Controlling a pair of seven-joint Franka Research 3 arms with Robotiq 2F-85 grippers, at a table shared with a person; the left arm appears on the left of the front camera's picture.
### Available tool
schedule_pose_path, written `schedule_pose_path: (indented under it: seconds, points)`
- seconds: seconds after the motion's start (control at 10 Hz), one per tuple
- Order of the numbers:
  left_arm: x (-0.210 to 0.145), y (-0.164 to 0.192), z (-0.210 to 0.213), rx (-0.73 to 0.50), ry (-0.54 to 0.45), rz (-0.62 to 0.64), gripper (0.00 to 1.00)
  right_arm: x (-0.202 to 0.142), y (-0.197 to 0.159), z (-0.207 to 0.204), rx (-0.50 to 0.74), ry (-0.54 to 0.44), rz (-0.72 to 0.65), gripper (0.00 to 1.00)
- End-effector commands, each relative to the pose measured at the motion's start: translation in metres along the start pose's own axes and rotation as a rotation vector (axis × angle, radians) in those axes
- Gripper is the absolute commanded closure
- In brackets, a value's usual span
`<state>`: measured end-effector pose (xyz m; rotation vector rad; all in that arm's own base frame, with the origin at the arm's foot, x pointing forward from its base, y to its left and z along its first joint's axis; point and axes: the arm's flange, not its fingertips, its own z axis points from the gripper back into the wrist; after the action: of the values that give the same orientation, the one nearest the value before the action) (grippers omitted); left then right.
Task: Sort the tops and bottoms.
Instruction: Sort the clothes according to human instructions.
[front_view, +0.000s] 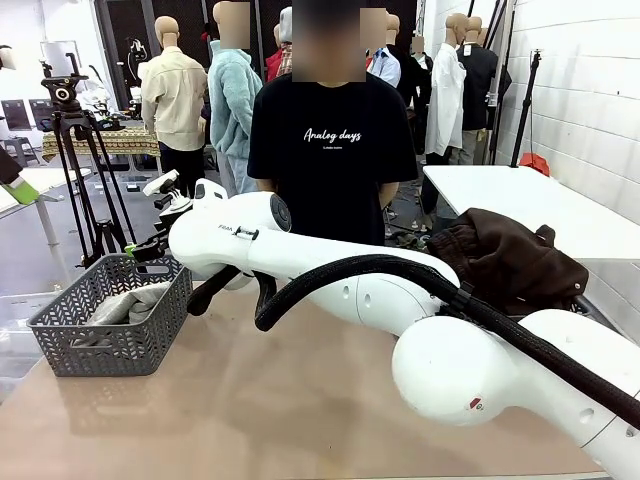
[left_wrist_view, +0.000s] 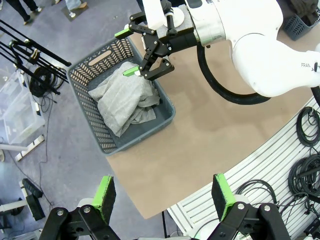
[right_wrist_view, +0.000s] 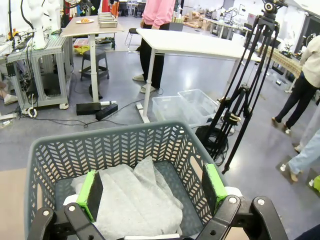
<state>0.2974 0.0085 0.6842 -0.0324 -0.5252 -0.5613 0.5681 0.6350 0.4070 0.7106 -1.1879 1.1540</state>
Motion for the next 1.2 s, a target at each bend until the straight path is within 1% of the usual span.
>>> schedule_pose_path:
  seconds: [0.0, 0.2, 0.4, 0.5, 0.6, 0.8, 0.9, 1.0, 1.1]
  points:
    - [-0.001, 0.000, 0.000, 0.000, 0.001, 0.000, 0.00, 0.010, 0.000, 0.016, -0.030, 0.005, -0.001, 0.00]
    - [-0.001, 0.000, 0.000, 0.000, 0.001, 0.000, 0.00, 0.037, -0.003, 0.070, -0.102, 0.054, -0.026, 0.00]
    - [-0.001, 0.000, 0.000, 0.000, 0.001, 0.000, 0.00, 0.058, 0.000, 0.135, -0.161, 0.136, -0.087, 0.00]
    - [-0.001, 0.000, 0.000, 0.000, 0.001, 0.000, 0.00, 0.070, -0.001, 0.175, -0.256, 0.183, -0.083, 0.00]
    - [-0.001, 0.000, 0.000, 0.000, 0.001, 0.000, 0.00, 0.081, 0.002, 0.210, -0.317, 0.194, -0.093, 0.00]
    - [-0.001, 0.000, 0.000, 0.000, 0.001, 0.000, 0.00, 0.100, 0.012, 0.278, -0.421, 0.262, -0.109, 0.00]
    - [-0.001, 0.000, 0.000, 0.000, 0.001, 0.000, 0.00, 0.105, 0.018, 0.312, -0.471, 0.280, -0.125, 0.00]
    - [-0.001, 0.000, 0.000, 0.000, 0.001, 0.000, 0.00, 0.105, 0.023, 0.350, -0.561, 0.268, -0.164, 0.00]
    - [-0.001, 0.000, 0.000, 0.000, 0.001, 0.000, 0.00, 0.101, 0.032, 0.375, -0.654, 0.284, -0.201, 0.00]
